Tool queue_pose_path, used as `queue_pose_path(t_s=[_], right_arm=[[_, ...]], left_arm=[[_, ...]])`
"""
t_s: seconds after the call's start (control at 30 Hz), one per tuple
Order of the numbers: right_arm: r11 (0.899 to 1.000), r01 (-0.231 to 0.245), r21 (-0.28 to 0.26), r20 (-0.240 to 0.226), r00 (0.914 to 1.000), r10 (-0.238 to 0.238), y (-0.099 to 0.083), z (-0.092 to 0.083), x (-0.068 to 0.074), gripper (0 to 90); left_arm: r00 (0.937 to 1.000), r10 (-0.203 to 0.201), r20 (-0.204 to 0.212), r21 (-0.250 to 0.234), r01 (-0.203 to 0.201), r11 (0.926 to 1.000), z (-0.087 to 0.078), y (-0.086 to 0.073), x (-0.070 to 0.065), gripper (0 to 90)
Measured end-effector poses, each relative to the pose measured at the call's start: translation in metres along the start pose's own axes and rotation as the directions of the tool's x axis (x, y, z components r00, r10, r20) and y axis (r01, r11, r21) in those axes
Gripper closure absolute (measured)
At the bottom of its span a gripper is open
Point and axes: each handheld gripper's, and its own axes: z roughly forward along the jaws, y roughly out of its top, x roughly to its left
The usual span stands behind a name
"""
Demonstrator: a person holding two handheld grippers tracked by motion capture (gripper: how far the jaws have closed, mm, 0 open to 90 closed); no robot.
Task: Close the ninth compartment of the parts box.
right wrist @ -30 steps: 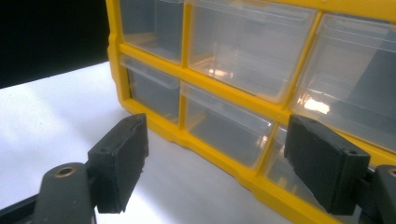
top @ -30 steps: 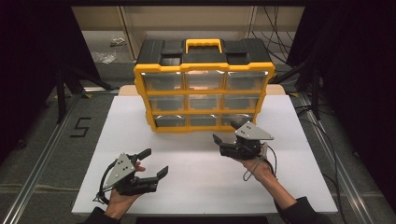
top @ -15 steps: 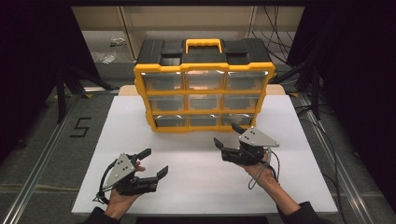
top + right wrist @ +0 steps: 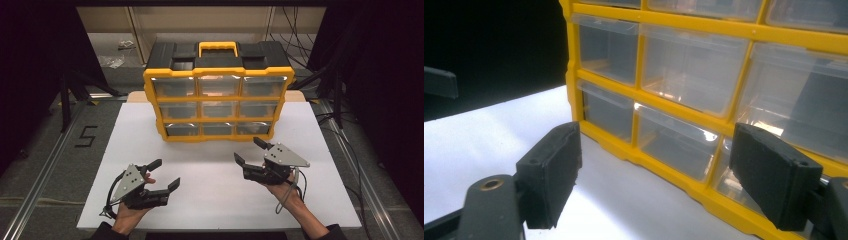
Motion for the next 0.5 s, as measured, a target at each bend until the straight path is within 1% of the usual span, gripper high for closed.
queue_pose_path(t_s=[0.2, 0.5], right_arm=[[1.000, -0.002, -0.002, -0.007, 1.0000, 0.002, -0.003, -0.005, 0.003, 21.8], [1.000, -0.008, -0.003, -0.008, 0.9999, 0.008, -0.005, -0.012, 0.001, 20.5]], left_arm=[[1.0000, 0.001, 0.000, 0.001, -0.001, 1.0000, 0.000, 0.000, 0.000, 16.3], [1.0000, -0.001, -0.003, 0.000, 0.001, 1.0000, 0.000, 0.000, 0.000, 16.2]])
